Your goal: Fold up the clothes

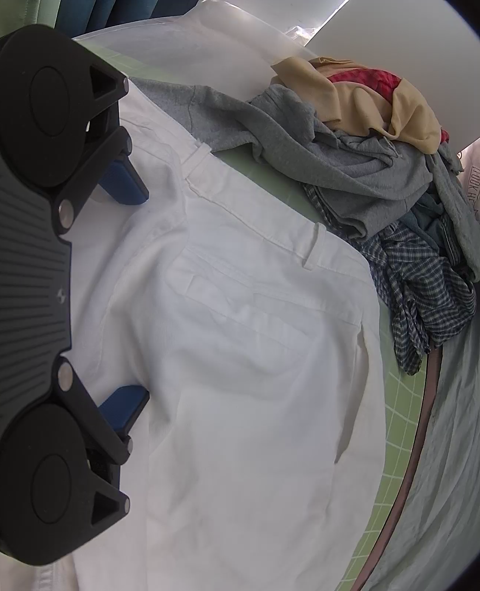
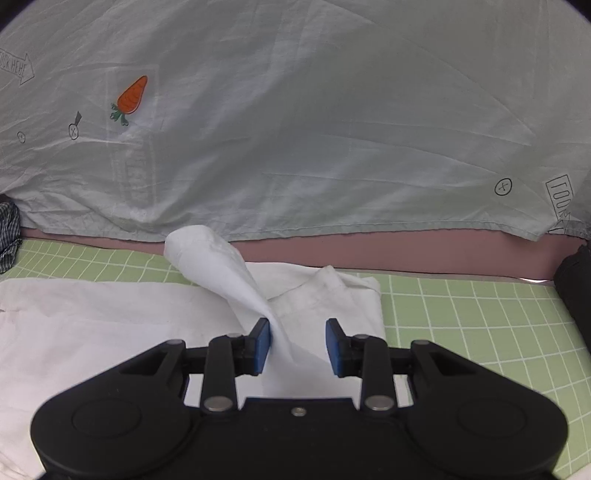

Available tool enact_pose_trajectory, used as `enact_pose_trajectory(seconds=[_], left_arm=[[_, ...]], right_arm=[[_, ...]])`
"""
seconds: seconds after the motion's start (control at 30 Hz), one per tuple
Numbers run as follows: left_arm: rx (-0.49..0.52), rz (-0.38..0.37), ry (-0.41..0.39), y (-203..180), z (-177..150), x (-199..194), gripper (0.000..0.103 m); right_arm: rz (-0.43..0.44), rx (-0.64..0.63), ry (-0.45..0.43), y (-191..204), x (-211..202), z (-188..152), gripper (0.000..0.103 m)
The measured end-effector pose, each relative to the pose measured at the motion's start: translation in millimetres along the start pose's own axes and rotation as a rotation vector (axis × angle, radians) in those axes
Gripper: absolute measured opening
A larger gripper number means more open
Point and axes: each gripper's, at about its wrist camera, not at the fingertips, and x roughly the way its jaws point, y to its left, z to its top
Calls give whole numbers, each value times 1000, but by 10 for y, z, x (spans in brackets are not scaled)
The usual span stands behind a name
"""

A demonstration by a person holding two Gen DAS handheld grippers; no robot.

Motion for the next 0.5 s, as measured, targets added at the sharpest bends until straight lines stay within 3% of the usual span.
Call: enact_pose_trajectory(seconds=[0.2,0.3,0.4,0.5], left_arm=[[-7,7,-1,-19,2,-9,103],[-8,8,-6,-21,-7,-11,103],[-9,7,-11,-22,-13,-13,103],[-8,7,-11,-21,-13,-13,103]], right_arm=[[56,140,-49,-128,-112,89,34],[36,189,-63,-186,-186,56,38],[-12,194,-35,-258,-108,18,43],[-82,137,54,-276,110,-7,45]])
